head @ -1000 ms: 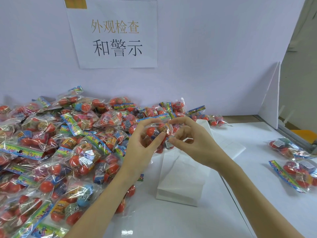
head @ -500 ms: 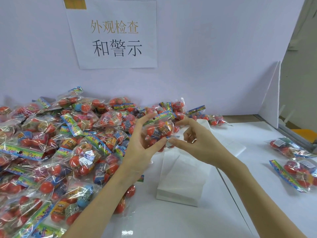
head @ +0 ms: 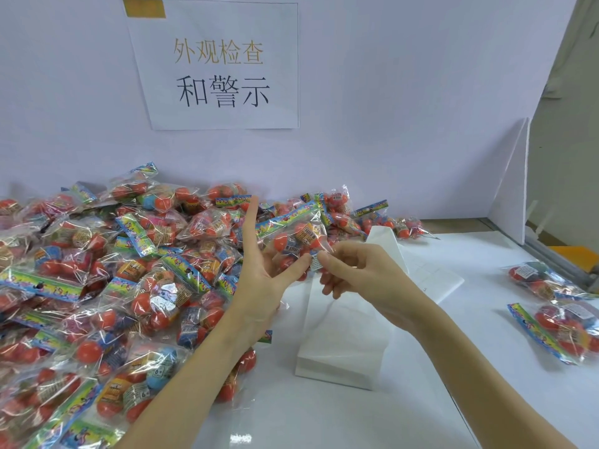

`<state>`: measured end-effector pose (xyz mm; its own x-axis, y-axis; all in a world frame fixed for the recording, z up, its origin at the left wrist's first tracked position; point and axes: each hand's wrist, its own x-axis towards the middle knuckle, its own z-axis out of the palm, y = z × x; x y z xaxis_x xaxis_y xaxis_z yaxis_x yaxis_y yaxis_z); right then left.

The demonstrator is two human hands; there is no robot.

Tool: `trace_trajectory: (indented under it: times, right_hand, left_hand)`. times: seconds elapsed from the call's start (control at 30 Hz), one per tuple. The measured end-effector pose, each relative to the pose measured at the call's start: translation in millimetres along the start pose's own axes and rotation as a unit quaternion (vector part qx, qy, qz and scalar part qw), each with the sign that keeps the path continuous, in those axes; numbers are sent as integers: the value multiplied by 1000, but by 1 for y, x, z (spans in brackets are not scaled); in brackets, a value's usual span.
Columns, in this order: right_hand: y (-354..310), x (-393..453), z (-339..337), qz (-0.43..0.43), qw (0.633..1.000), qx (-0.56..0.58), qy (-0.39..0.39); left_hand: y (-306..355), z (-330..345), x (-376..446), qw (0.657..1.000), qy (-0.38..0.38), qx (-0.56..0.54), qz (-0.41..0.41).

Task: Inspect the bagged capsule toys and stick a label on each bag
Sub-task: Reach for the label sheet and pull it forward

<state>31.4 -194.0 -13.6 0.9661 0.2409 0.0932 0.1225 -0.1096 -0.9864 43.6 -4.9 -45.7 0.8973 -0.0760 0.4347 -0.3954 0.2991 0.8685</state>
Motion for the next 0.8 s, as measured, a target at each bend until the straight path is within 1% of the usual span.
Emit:
trace_trajectory:
  times: [0.1,0.23,0.33,0.4,0.47,0.57,0.63,0.67,0.73,0.77,0.8]
  right_hand:
    - [-3,-1,-2,14,998,60,-10]
    - [-3,-1,-3,30,993,111,-24]
    - [-3,-1,-4,31,990,132,-24]
    - [-2,0,-3,26,992,123,-17]
    - [0,1,-1,18,995,100,-16]
    - [4,2,1,3,1000,21,-4]
    - [5,2,-1,17,1000,16,-3]
    - [4,1,-3,23,999,25,-9]
    - [-4,1,-13,16,998,61,-23]
    - [-10,1,-20,-2,992,122,-36]
    - [-16,0,-28,-30,971,228,-72]
  left_hand:
    - [1,4,0,999,15,-38,-11]
    - [3,6,1,995,38,-86,-40]
    - [5,6,0,992,75,-67,-73]
    - [5,5,1,991,97,-23,-84]
    - [3,3,2,992,99,-4,-77]
    - [1,0,2,993,90,18,-75]
    - [1,0,3,992,87,13,-90]
    - [1,0,3,991,85,-7,-101]
    - [4,1,5,987,85,-64,-116]
    - [5,1,6,985,88,-90,-121]
    - [8,1,7,982,94,-112,-124]
